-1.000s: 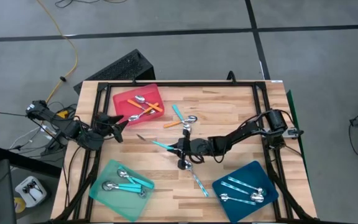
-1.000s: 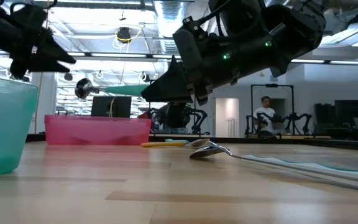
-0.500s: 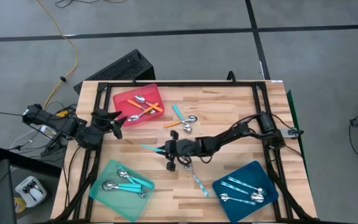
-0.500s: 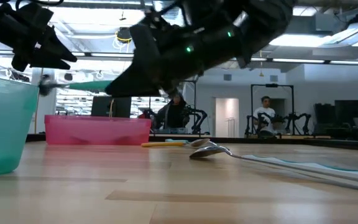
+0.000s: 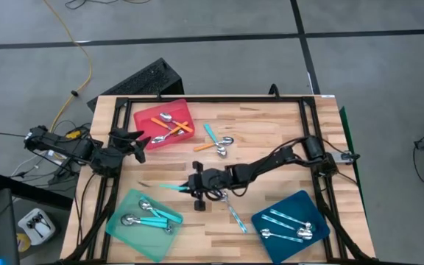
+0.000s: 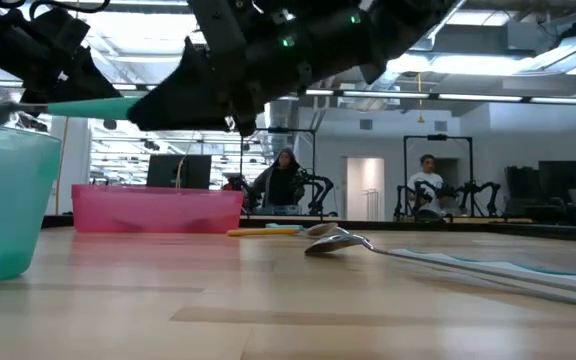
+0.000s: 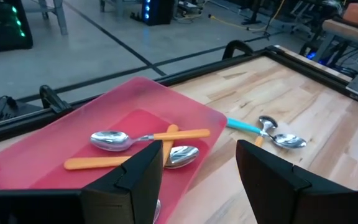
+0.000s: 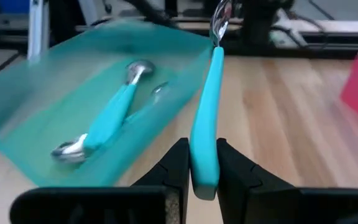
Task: Sort silverware by color (type)
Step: Put the blue spoon into the light blue bin
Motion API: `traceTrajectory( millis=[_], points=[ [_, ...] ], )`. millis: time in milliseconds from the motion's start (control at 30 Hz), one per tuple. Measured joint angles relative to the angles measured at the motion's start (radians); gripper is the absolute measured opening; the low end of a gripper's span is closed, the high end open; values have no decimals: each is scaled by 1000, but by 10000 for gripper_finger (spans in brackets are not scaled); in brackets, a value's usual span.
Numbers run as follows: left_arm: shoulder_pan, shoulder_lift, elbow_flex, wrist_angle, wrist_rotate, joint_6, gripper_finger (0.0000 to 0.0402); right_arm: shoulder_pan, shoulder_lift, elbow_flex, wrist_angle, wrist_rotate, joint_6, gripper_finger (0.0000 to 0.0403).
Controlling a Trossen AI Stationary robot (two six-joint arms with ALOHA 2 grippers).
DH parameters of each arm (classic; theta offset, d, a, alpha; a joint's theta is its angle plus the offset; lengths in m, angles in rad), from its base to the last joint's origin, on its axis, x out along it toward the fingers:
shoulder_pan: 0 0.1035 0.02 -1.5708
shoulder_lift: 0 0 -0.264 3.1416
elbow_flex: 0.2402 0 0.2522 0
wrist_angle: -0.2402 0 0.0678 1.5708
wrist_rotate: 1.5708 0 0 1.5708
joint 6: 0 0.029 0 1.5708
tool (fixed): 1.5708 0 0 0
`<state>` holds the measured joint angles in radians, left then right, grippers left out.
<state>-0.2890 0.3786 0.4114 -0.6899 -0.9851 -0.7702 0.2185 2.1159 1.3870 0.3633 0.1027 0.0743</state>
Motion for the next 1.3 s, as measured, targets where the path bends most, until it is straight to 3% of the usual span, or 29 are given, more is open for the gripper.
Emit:
traceTrajectory(
  millis=[567,833,1000,1300],
  points=[
    [0,0,0,57,39,55,190,103,-3,305,-465,102,-81,77],
    [0,0,-3,53,69,54,190,139,-2,362,-482,105,-206,77],
    [0,0,-3,52,94,54,190,144,64,413,-502,103,-284,77],
    [0,0,-3,52,114,34,190,145,234,642,-605,40,-376,77]
  ],
)
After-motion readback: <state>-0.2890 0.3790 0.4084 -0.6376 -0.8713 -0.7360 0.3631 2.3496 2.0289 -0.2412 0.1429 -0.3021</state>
